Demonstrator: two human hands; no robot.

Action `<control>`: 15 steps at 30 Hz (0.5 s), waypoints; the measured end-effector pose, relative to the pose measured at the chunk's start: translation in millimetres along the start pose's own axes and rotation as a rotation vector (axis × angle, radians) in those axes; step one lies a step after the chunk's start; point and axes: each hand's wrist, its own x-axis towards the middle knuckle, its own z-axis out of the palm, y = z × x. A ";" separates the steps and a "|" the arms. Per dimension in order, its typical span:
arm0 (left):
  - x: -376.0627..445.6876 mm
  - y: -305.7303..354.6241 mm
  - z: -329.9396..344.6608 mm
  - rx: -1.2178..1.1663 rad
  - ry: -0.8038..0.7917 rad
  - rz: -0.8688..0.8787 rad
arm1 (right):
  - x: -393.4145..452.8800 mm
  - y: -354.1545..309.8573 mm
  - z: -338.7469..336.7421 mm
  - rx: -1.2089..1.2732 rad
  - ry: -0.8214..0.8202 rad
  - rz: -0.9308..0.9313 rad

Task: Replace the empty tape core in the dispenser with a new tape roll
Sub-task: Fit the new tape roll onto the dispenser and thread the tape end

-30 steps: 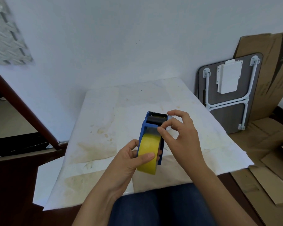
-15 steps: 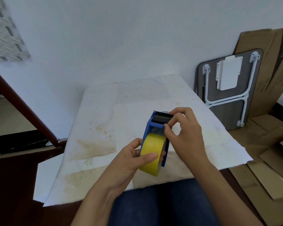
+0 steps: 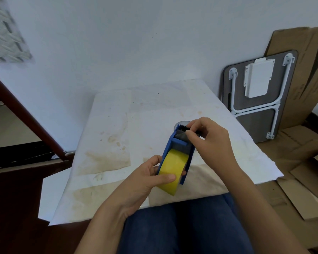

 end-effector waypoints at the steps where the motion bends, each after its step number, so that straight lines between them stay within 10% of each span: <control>1: 0.8 0.3 -0.7 -0.014 0.016 -0.011 | -0.3 -0.3 -0.3 0.010 -0.005 0.003; 15: 14.5 11.6 12.2 -0.168 -0.052 -0.046 | -2.0 -12.5 6.7 -0.038 -0.117 -0.162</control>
